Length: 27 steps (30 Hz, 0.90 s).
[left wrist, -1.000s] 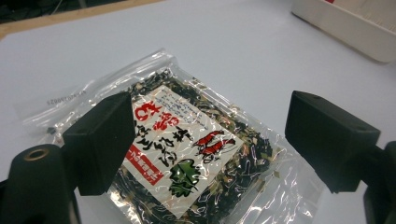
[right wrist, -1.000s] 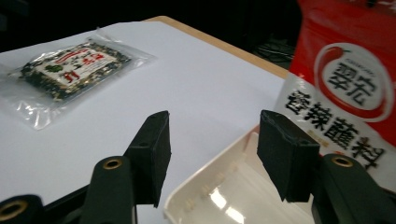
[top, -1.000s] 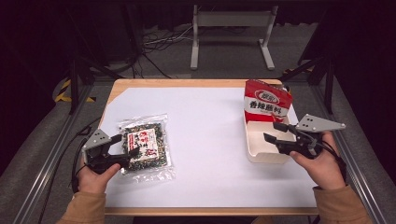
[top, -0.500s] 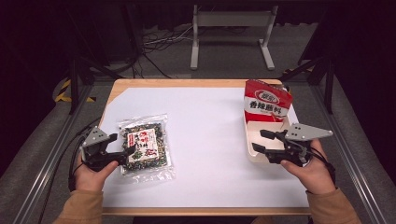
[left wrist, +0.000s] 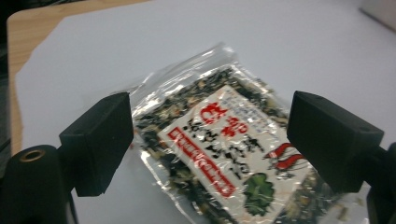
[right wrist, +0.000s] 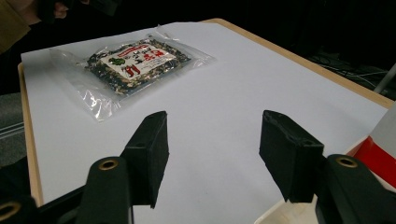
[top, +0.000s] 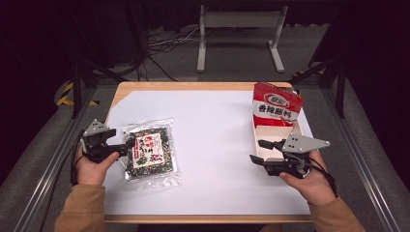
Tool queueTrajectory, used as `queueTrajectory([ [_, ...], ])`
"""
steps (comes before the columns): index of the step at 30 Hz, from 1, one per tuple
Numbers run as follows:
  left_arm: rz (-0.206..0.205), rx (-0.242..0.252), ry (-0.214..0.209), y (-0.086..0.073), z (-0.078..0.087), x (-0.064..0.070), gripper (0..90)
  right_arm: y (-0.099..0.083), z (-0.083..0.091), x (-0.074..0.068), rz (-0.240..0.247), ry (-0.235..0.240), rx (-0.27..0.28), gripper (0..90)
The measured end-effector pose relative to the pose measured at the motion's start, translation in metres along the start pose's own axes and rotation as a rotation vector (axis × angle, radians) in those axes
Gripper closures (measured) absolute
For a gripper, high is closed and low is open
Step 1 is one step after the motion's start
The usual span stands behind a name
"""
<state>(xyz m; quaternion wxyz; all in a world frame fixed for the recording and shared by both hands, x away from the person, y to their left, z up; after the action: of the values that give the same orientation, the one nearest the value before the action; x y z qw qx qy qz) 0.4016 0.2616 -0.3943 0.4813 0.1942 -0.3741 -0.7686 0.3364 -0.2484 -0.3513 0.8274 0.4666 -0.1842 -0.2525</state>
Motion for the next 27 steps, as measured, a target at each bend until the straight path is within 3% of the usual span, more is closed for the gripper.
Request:
queueTrajectory([
  [1, 0.000, 0.000, 0.000, 0.000, 0.000, 0.000, 16.5, 0.000, -0.001, -0.001, 0.003, 0.000, 0.000, 42.3],
  [2, -0.019, -0.021, 0.046, -0.002, -0.002, -0.003, 17.3, 0.000, -0.002, -0.001, 0.004, 0.001, 0.000, 41.8],
  [3, -0.019, -0.030, 0.049, -0.003, -0.004, -0.004, 17.5, -0.001, -0.002, -0.002, 0.003, 0.001, -0.002, 41.7],
  [8, -0.001, -0.057, 0.030, -0.006, -0.010, -0.009, 17.8, -0.004, -0.006, 0.000, 0.003, -0.015, -0.019, 41.8],
  [12, 0.051, -0.103, -0.002, -0.013, -0.019, -0.014, 17.8, -0.004, -0.006, -0.001, 0.012, -0.023, -0.024, 41.7],
  [14, 0.059, -0.135, -0.003, -0.016, -0.023, -0.018, 17.8, -0.004, -0.007, -0.001, 0.015, -0.024, -0.025, 41.7],
  [16, 0.052, -0.165, 0.036, -0.019, -0.027, -0.018, 19.4, -0.004, -0.008, -0.002, 0.017, -0.022, -0.027, 41.4],
  [20, 0.089, -0.168, 0.009, -0.022, -0.029, -0.021, 21.5, -0.005, -0.009, -0.002, 0.017, -0.029, -0.031, 41.0],
  [24, 0.122, -0.190, -0.051, -0.029, -0.034, -0.021, 21.4, -0.005, -0.010, -0.003, 0.017, -0.026, -0.032, 40.8],
  [27, 0.124, -0.212, -0.050, -0.033, -0.037, -0.021, 21.3, -0.005, -0.011, -0.005, 0.018, -0.008, -0.030, 40.8],
])
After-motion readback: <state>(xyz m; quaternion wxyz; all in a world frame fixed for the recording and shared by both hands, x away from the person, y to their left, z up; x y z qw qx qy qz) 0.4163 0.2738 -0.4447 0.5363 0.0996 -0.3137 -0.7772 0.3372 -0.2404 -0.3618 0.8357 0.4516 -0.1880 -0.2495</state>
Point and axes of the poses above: each handheld gripper's, and its own axes: z roughly backward along the jaws, y roughly out of its top, x roughly to its right, the point moved 2 cm from there along -z, roughly forward along the jaws, and after that the axes turned 4 degrees about -x, right-handed, at the moved point
